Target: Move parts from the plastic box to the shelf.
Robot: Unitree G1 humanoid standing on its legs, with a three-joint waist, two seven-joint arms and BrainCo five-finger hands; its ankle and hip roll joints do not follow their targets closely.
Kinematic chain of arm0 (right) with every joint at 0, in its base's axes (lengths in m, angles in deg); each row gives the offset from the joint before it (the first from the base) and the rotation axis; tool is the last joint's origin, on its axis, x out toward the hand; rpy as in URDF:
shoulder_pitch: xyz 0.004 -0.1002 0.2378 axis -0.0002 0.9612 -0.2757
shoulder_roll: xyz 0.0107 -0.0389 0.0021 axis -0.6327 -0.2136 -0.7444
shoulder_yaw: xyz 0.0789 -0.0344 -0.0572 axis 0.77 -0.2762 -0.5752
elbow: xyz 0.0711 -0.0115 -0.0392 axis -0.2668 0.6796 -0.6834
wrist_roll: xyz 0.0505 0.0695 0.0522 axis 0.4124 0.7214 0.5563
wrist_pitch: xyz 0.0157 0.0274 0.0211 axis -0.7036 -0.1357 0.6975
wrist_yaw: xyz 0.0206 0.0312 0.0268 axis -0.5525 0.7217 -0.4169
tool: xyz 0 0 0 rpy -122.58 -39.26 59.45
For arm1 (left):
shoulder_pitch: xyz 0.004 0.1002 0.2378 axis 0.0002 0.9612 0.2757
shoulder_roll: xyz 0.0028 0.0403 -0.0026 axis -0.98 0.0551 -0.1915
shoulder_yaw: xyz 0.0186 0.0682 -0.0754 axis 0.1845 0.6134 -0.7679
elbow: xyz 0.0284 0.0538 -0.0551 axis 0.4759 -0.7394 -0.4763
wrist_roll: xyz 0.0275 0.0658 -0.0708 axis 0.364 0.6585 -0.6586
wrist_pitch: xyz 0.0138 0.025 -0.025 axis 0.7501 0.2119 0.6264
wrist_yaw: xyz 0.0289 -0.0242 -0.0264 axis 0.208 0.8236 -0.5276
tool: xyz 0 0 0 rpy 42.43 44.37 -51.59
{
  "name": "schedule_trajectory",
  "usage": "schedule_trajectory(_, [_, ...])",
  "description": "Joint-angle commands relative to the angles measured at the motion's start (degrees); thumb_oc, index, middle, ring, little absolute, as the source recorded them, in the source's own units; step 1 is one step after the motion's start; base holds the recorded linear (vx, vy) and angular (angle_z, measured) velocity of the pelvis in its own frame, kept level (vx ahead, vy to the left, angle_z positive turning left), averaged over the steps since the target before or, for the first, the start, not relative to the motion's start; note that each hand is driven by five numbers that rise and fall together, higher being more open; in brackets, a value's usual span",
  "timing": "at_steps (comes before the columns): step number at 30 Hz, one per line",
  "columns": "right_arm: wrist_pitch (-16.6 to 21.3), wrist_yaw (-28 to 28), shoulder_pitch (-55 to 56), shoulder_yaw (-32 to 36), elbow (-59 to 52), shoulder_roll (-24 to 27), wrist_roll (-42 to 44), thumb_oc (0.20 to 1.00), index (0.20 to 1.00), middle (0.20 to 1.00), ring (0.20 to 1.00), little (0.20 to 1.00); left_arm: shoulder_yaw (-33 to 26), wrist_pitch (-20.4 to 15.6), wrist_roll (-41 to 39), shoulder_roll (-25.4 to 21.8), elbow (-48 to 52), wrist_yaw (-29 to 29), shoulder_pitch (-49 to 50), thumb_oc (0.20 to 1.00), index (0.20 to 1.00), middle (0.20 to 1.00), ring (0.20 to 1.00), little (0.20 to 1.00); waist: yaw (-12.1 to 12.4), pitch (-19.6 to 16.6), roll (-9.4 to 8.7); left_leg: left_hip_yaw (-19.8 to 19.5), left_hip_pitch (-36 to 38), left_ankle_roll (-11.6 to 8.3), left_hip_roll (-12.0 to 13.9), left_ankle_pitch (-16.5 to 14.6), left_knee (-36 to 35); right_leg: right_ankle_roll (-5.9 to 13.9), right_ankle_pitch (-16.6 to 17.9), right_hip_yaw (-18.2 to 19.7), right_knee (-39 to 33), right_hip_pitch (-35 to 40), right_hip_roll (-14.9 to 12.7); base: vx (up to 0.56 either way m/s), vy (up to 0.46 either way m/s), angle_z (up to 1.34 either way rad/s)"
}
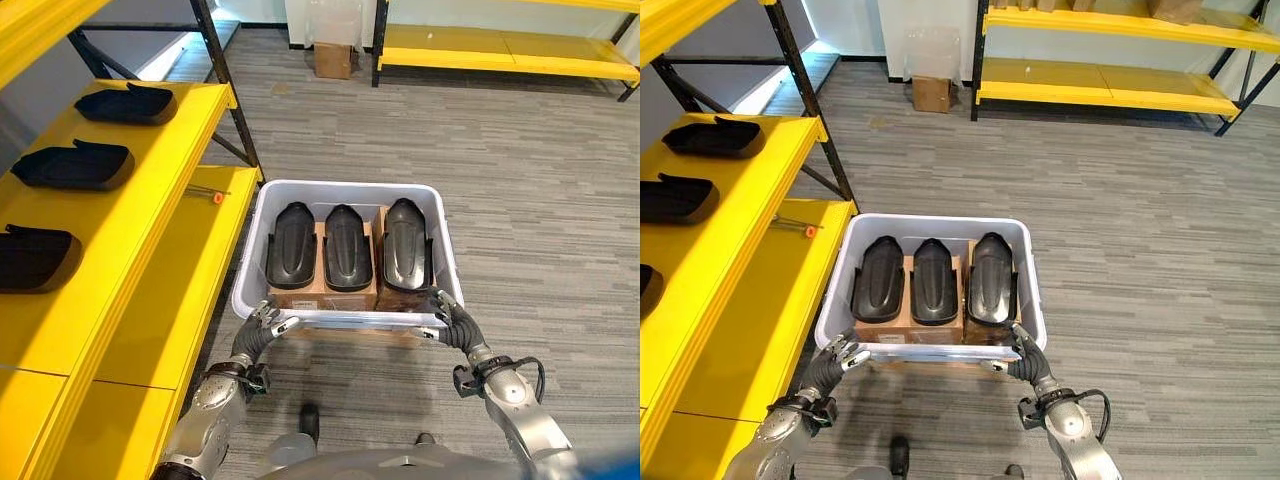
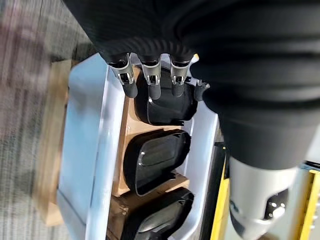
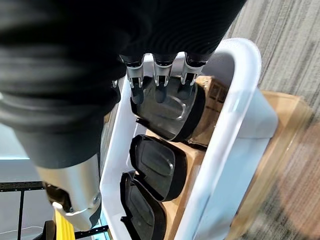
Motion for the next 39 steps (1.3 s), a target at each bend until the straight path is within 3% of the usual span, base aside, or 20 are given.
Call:
schedule_trajectory(1, [3.9, 0.5, -2.4, 1.2, -2.2, 2.6, 2.4, 1.0, 1.0, 1.0, 1.0, 1.0, -3.0, -3.6, -0.8, 1.7, 4.4, 0.1, -1.1, 1.0, 1.0, 1.0, 1.0, 1.0, -0.3, -3.2, -0.17, 0.9, -0.6, -3.29, 6.7, -0.2, 5.0, 0.42, 4.0, 1.7, -1.4, -2.1, 0.7, 0.02, 0.037, -0.62])
schedule_trajectory(13, [7.6, -2.8, -10.6, 2.5, -9.1, 5.0, 1.6, 1.0, 1.0, 1.0, 1.0, 1.0, -4.8, -8.0, -2.7, 1.5, 8.5, -2.4, -7.9, 1.0, 1.0, 1.0, 1.0, 1.0, -1.5, 0.3, 0.06, 1.6, -6.6, -3.75, 6.5, 1.2, 4.6, 0.78, 6.2, 3.1, -1.8, -9.8, 0.3, -0.08, 0.001, -0.07])
schedule_trajectory(17, [8.0, -7.6, -23.6, -1.5, -9.0, 3.5, 1.7, 1.0, 1.0, 1.0, 1.0, 1.0, -5.0, -11.3, -5.9, 2.0, 15.0, -5.7, -13.3, 1.0, 1.0, 1.0, 1.0, 1.0, -0.8, 3.9, 1.31, 1.2, -12.1, -4.34, 6.2, 3.3, 4.3, 0.61, 7.8, 3.7, -0.7, -16.3, 0.3, -0.14, -0.016, 0.02])
schedule_trajectory(28, [7.5, -11.4, -33.1, -4.4, -7.9, 1.5, 1.0, 1.0, 1.0, 1.0, 1.0, 1.0, -4.8, -13.0, -6.9, 1.7, 20.5, -8.2, -17.0, 1.0, 1.0, 1.0, 1.0, 1.0, 0.5, 7.2, 1.83, 0.4, -15.1, -4.48, 6.1, 3.8, 4.7, 0.31, 8.1, 3.6, 0.4, -19.4, 0.3, -0.02, -0.007, 0.01])
schedule_trajectory(39, [6.5, -19.1, -39.7, -1.0, -7.0, 0.6, -4.1, 1.0, 1.0, 1.0, 1.0, 1.0, -2.8, -13.7, -7.2, 0.7, 22.4, -10.0, -19.5, 1.0, 1.0, 1.0, 1.0, 1.0, 1.1, 9.5, 2.4, -0.3, -18.0, -4.5, 6.2, 3.7, 5.9, -0.03, 8.0, 4.1, 1.8, -22.6, 0.3, 0.0, 0.0, 0.0])
